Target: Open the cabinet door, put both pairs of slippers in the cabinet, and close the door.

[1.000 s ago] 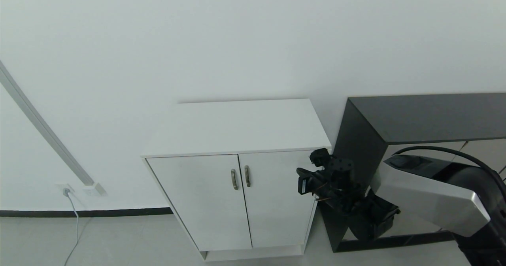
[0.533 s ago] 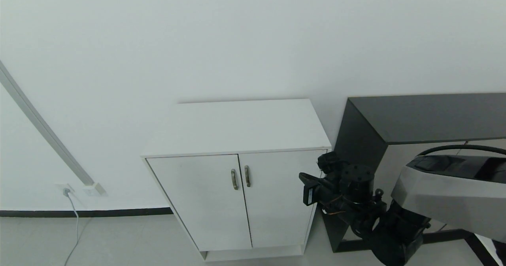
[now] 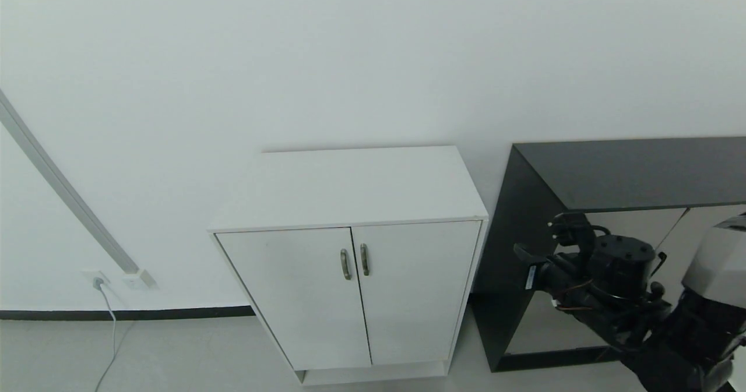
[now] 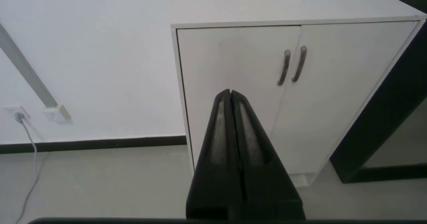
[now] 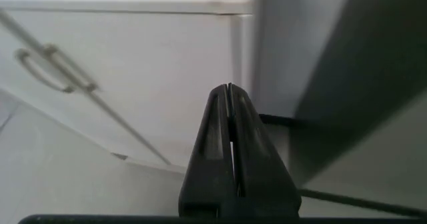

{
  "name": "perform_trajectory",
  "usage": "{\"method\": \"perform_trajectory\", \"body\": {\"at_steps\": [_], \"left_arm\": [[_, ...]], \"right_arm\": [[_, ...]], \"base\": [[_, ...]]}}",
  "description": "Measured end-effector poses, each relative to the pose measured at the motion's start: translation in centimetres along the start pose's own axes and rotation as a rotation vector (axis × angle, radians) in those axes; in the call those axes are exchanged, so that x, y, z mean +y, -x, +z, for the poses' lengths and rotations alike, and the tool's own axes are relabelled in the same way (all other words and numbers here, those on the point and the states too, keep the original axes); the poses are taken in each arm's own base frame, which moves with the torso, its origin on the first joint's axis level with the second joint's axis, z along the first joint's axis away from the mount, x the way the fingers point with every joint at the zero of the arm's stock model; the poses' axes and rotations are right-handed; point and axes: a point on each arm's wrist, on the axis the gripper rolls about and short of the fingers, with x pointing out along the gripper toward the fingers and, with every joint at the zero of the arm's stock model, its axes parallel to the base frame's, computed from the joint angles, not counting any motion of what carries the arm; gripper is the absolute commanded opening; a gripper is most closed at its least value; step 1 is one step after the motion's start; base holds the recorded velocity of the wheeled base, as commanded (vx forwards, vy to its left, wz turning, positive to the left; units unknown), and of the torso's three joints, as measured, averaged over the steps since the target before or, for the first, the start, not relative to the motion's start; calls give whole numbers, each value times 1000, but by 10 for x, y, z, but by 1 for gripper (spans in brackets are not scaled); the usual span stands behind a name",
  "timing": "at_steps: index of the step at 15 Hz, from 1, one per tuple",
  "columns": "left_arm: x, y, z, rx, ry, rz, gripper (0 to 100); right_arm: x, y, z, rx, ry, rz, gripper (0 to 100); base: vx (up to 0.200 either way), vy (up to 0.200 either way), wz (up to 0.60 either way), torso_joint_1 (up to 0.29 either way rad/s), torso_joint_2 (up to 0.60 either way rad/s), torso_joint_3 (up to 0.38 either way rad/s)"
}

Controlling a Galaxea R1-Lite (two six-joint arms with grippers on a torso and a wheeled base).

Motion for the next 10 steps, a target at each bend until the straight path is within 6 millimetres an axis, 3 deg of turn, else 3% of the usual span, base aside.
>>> {"method": "perform_trajectory", "body": {"at_steps": [5, 10], "left_arm": [[0, 0, 0, 0, 0, 0, 0], [0, 0, 0, 0, 0, 0, 0]], "right_arm": [[-57, 65, 14, 28, 41, -203, 0], [-93, 118, 13, 58, 54, -392, 0]], "base": [[0, 0, 0, 0, 0, 0], [0, 0, 0, 0, 0, 0]]}}
